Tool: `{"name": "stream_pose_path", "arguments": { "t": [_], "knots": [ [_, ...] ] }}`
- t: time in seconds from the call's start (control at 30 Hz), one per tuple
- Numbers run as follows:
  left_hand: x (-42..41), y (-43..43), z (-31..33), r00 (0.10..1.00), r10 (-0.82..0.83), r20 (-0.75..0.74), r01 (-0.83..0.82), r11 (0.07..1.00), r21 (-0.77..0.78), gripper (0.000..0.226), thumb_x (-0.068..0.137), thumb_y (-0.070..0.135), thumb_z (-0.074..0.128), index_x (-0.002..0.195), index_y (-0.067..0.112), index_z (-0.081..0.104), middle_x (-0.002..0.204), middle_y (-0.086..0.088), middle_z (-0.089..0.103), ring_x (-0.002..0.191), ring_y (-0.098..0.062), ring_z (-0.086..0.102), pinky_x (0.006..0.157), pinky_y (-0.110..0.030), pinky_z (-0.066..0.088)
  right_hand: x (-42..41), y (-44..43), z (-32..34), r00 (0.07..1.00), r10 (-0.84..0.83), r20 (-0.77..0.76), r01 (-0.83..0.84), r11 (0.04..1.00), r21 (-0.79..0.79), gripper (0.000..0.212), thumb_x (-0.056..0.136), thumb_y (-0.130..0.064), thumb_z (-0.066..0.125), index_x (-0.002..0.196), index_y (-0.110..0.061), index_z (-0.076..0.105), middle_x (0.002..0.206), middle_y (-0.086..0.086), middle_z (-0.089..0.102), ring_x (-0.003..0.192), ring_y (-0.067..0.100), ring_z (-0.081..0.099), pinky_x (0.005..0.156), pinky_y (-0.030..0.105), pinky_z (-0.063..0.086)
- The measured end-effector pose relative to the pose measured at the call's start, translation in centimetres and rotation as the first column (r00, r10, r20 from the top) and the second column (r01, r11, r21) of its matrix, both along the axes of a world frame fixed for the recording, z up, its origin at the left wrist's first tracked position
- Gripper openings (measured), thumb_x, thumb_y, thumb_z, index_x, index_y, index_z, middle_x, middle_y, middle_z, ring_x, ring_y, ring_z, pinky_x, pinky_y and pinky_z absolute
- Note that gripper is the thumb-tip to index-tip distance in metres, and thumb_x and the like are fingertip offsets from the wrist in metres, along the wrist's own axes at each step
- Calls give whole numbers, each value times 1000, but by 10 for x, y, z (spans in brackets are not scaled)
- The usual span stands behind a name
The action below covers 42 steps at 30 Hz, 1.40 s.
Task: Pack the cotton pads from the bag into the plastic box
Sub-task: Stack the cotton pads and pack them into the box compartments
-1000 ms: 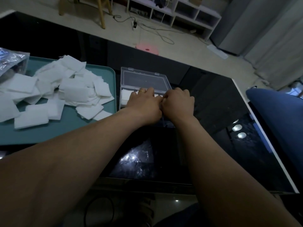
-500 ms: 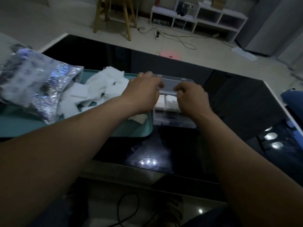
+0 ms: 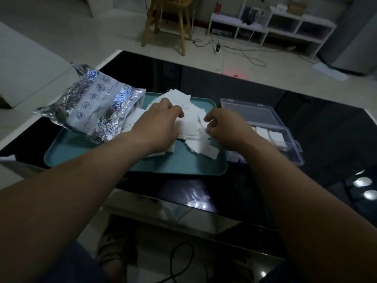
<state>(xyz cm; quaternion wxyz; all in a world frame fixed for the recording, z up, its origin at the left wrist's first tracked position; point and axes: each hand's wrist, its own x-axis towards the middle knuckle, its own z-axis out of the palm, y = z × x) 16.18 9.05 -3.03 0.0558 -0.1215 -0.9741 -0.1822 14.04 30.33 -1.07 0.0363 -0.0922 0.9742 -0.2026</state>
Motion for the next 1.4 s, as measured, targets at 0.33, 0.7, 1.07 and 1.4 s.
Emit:
{"name": "stream_pose_path", "arguments": {
  "t": [0.33, 0.7, 1.07, 1.4],
  "knots": [
    [-12, 8, -13, 998, -68, -7, 64, 968, -244, 51, 90, 46, 63, 136, 28, 52, 130, -4, 53, 123, -31, 47, 99, -47, 37, -9, -28, -14, 980, 189, 69, -194, 978, 72, 57, 85, -26, 73, 139, -29, 58, 132, -1, 63, 114, 23, 60, 91, 37, 51],
    [-12, -2, 11, 999, -41, -17, 39, 994, -99, 29, 101, 33, 51, 128, 30, 62, 124, -1, 61, 119, -27, 55, 98, -46, 39, -11, -11, -11, 983, 166, 71, -166, 986, -14, 48, 90, -12, 65, 134, -29, 59, 116, -7, 66, 98, 17, 62, 79, 31, 47],
    [28, -40, 25, 909, 27, 415, 137, 923, -359, 70, 76, 59, 78, 131, 28, 47, 122, -4, 53, 109, -30, 58, 88, -39, 49, 13, -50, -15, 943, 322, -88, -321, 947, 21, 32, 91, -21, 66, 122, -27, 65, 111, -5, 65, 98, 16, 58, 81, 31, 45],
    [34, -37, 4, 958, -1, 286, 81, 960, -267, 26, 98, 28, 51, 119, 15, 45, 123, -15, 61, 105, -34, 60, 82, -43, 49, 12, -65, -10, 975, 205, -84, -204, 979, 24, 35, 97, -16, 51, 126, -26, 68, 128, -1, 68, 116, 23, 61, 93, 36, 50]
  ]
}}
